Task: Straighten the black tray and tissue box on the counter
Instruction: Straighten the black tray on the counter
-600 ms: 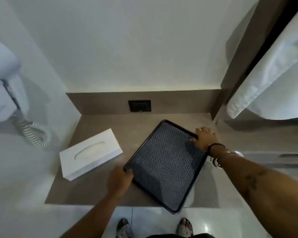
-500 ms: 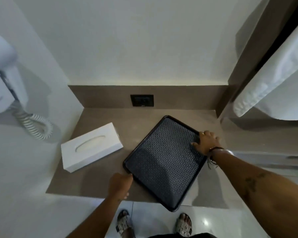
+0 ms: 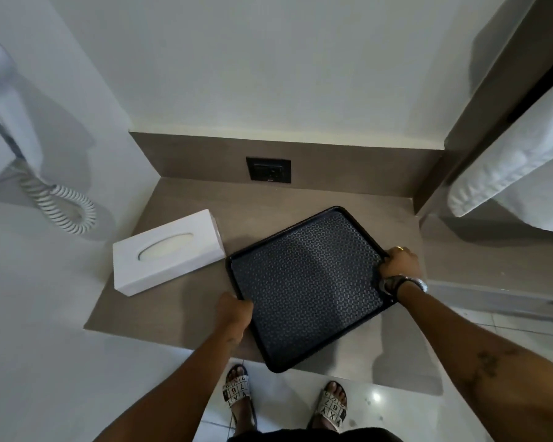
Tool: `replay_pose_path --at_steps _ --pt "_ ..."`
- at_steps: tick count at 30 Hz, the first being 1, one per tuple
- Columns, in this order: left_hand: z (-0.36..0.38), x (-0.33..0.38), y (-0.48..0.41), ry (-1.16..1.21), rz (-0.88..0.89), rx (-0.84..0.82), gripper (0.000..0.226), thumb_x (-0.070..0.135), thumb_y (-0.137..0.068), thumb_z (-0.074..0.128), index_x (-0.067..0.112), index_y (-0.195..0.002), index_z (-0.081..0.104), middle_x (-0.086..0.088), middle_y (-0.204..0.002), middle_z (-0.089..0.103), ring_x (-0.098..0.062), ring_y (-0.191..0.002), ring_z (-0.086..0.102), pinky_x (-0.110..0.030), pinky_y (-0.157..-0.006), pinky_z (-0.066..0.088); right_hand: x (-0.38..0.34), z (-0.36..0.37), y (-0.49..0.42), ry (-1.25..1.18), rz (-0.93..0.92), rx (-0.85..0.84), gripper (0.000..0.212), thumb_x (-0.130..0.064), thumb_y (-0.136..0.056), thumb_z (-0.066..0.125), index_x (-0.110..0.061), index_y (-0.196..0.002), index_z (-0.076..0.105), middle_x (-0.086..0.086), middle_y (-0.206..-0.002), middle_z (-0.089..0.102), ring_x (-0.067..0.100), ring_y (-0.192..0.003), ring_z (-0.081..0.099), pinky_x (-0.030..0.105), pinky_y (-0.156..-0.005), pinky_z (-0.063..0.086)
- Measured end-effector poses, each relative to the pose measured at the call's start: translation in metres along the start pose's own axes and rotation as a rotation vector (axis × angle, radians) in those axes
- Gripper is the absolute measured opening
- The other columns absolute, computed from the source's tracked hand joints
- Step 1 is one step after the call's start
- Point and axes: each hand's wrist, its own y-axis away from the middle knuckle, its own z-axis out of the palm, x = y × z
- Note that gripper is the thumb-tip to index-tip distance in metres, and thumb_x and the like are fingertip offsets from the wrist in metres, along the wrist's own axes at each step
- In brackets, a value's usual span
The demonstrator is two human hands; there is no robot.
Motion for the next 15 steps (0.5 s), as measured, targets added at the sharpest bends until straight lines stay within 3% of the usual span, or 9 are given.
replay_pose_path --at_steps 4,6,10,15 --pt "-0.009 0.041 -0.023 -0.110 0.190 -0.063 0.032 0.006 -0.091 0.056 0.011 -0.062 0.044 -0.011 -0.068 0.050 -0.027 -0.071 0.051 -0.038 -0.065 0.042 0.020 -0.001 0.036 -0.197 0.154 0.036 0.011 -0.007 -0.079 0.062 0.000 -0.086 0.067 0.026 -0.102 0.064 0.039 -0.087 0.061 0.040 -0.079 0.052" --pt "-0.009 0.059 -0.033 -0.171 0.270 -0.078 0.035 0.004 -0.090 0.053 0.013 -0.059 0.038 -0.010 -0.066 0.048 -0.024 -0.067 0.049 -0.035 -0.063 0.040 0.026 0.004 0.057 -0.253 0.225 0.053 0.009 -0.005 -0.078 0.061 -0.001 -0.084 0.067 0.025 -0.101 0.065 0.038 -0.086 0.062 0.039 -0.079 0.052" --pt "-0.008 0.076 -0.044 -0.231 0.345 -0.075 0.034 -0.001 -0.086 0.051 0.017 -0.060 0.037 -0.001 -0.063 0.048 -0.013 -0.055 0.044 -0.029 -0.047 0.027 0.028 0.018 0.085 -0.278 0.292 0.097 0.013 -0.005 -0.082 0.059 -0.002 -0.088 0.070 0.025 -0.101 0.067 0.035 -0.082 0.060 0.034 -0.076 0.048" --pt "-0.011 0.076 -0.060 -0.308 0.434 -0.059 0.026 -0.002 -0.086 0.051 0.011 -0.065 0.042 -0.008 -0.069 0.050 -0.025 -0.062 0.048 -0.031 -0.048 0.027 0.022 0.032 0.096 -0.291 0.297 0.150 0.020 -0.006 -0.092 0.058 0.003 -0.107 0.068 0.027 -0.115 0.063 0.041 -0.101 0.060 0.036 -0.085 0.046"
